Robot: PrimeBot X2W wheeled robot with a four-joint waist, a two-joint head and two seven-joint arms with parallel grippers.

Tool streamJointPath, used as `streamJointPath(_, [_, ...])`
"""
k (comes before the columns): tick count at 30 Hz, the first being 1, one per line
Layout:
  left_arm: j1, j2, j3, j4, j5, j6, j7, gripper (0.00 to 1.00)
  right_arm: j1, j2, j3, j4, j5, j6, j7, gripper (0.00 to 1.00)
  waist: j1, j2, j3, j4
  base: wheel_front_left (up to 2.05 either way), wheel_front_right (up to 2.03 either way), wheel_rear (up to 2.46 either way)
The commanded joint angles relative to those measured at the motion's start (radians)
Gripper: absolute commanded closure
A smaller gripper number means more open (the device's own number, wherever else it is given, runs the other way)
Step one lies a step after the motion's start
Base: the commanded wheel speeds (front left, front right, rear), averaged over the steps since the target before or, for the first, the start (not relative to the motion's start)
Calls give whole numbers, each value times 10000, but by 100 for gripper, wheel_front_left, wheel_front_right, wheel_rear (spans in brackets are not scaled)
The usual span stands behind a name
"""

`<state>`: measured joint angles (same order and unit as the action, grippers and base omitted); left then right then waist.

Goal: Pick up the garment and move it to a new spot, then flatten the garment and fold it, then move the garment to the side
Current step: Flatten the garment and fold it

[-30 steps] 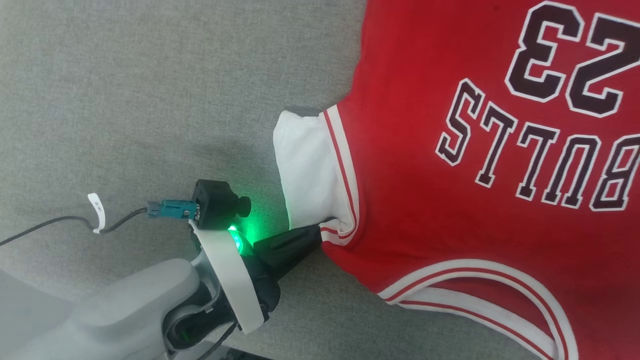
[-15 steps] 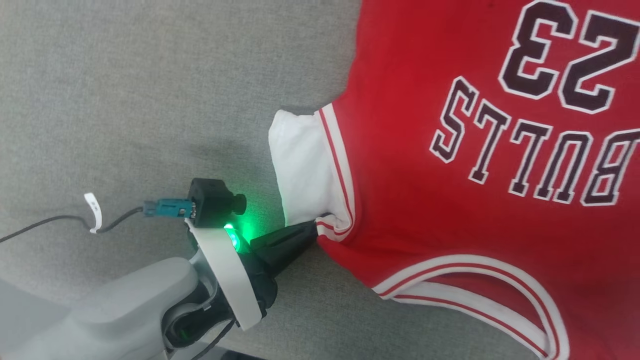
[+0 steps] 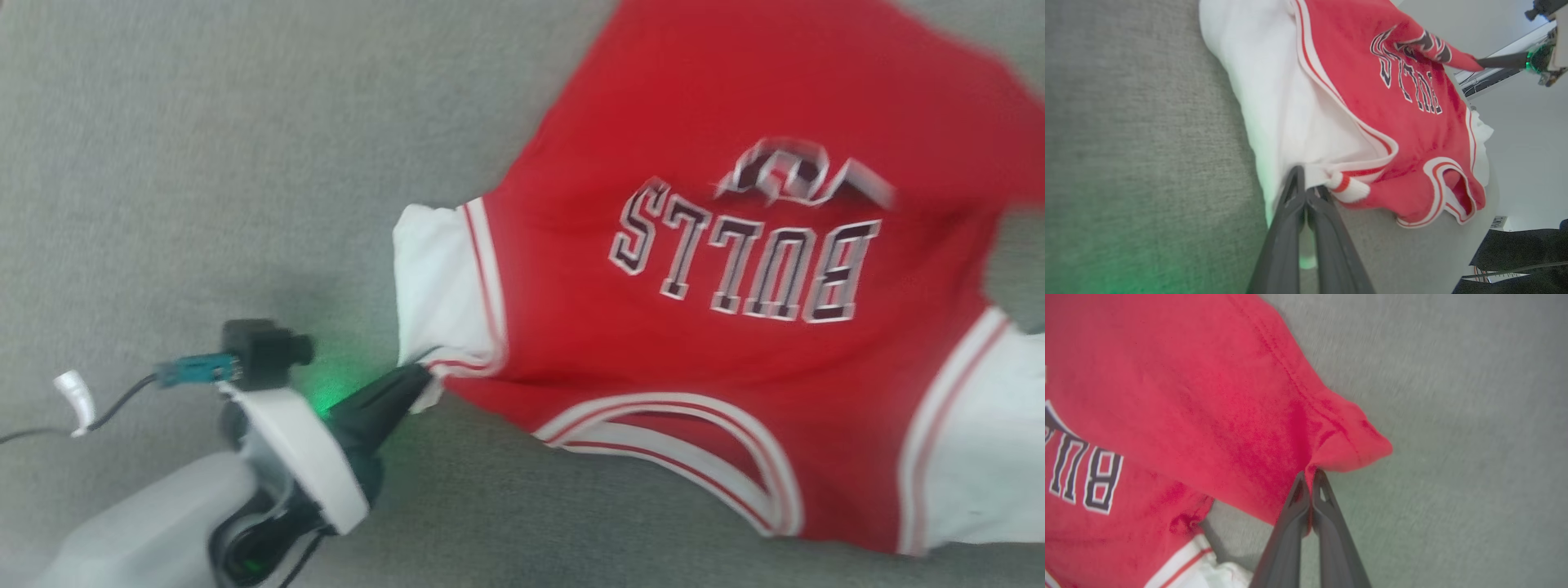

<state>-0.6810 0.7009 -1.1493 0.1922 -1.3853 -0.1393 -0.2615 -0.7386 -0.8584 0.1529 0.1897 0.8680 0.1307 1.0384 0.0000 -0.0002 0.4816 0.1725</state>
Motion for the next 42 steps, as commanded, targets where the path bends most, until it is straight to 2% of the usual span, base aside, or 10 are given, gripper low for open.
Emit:
streamJointPath(1, [456,244,238,142,-54,129,-40,100,1338,-161,-308,-658,454,2,54,100,0,2,-642,-541,0,0,0])
streamJointPath(4, [852,384,620,77,48,107,-44,100,3405,-206,-828,-1703,901,2,0,100,0,2,-898,-784,0,0,0])
streamJointPath(12, [1620,521,1360,41,327,105,-46,100,7922,884,-1610,-4038,913,0,70,100,0,2,-1254,-1186,0,0,0])
streamJointPath(20, [1872,503,1552,32,421,105,-47,100,9079,1843,-1554,-4671,150,0,-565,100,0,2,-1320,-1367,0,0,0])
streamJointPath(22, [1901,529,1574,46,415,105,-47,100,8923,1951,-1623,-4743,-84,2,-917,39,0,2,-1337,-1426,0,0,0])
streamJointPath(23, [1907,531,1590,43,414,105,-47,100,8861,1954,-1699,-4816,-158,0,-1095,0,0,2,-1345,-1445,0,0,0])
streamJointPath(30, [1932,391,1561,-86,472,105,-47,100,9240,1462,-3463,-5873,429,2,-1124,0,0,2,-1329,-1290,0,0,0])
streamJointPath(35, [1605,153,1488,-226,640,105,-47,100,8037,1042,-4781,-6264,526,2,-1163,0,0,2,-994,-910,0,0,0])
streamJointPath(38, [1359,-93,1390,-239,666,104,-29,100,6589,681,-4482,-5795,-24,2,-1390,0,0,2,-702,-585,0,0,0])
streamJointPath(42, [965,-423,1213,-175,722,104,15,100,4462,634,-3137,-4709,-712,2,-1495,0,0,2,-338,-137,0,0,0])
